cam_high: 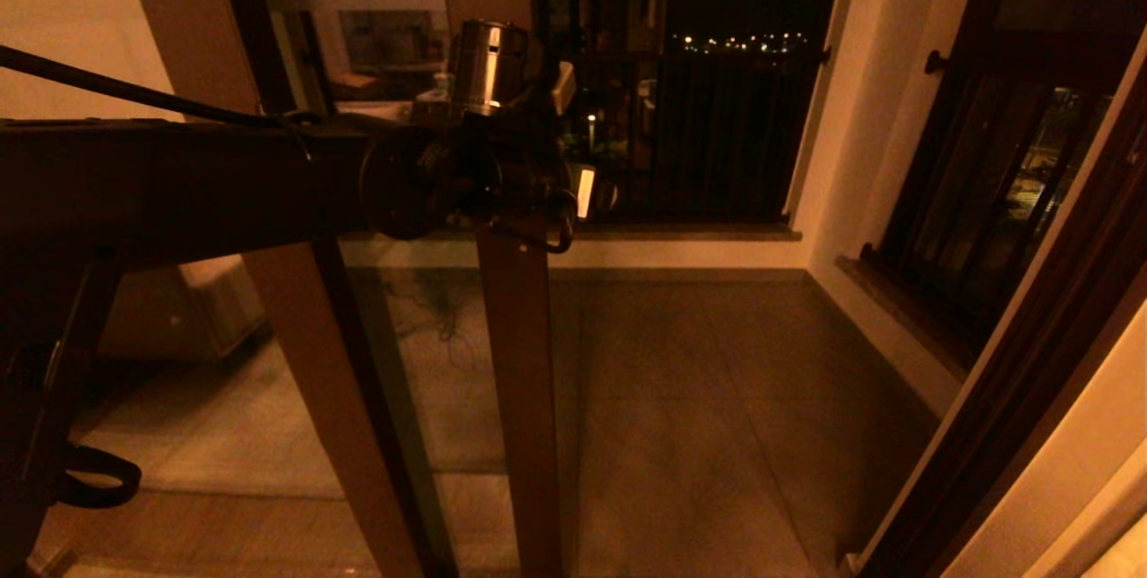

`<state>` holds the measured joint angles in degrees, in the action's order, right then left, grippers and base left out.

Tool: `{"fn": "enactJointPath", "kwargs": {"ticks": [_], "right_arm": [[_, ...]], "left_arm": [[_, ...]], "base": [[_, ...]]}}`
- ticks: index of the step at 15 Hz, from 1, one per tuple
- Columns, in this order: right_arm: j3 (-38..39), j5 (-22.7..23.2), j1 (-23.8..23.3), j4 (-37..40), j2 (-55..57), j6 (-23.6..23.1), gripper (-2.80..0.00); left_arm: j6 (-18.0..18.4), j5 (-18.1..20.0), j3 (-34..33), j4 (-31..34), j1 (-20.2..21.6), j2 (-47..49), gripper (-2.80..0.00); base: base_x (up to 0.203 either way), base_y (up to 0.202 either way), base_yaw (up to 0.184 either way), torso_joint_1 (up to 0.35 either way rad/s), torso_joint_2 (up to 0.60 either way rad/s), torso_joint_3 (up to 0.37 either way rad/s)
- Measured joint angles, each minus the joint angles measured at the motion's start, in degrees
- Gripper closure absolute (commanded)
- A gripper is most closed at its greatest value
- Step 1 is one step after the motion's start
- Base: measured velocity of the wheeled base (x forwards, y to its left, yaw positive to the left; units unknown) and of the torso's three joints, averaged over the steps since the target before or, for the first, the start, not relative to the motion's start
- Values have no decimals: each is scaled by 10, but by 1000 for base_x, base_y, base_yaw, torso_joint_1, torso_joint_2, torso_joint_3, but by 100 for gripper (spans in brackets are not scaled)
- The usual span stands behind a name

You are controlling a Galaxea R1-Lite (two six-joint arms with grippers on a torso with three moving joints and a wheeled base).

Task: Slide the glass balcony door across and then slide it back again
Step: Close the slid door

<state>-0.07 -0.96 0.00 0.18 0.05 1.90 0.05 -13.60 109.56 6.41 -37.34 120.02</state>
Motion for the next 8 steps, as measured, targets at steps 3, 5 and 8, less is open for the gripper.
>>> {"fn": "enactJointPath", "kwargs": {"ticks": [3,5,8], "right_arm": [[0,0,0,0,0,0,0],[0,0,0,0,0,0,0],[0,0,0,0,0,0,0]], "left_arm": [[0,4,1,-1,-10,1,-280],[1,5,1,-3,-16,2,-280],[3,9,2,-3,-21,7,-280]], "base": [[0,0,0,0,0,0],[0,0,0,0,0,0],[0,0,0,0,0,0]]}}
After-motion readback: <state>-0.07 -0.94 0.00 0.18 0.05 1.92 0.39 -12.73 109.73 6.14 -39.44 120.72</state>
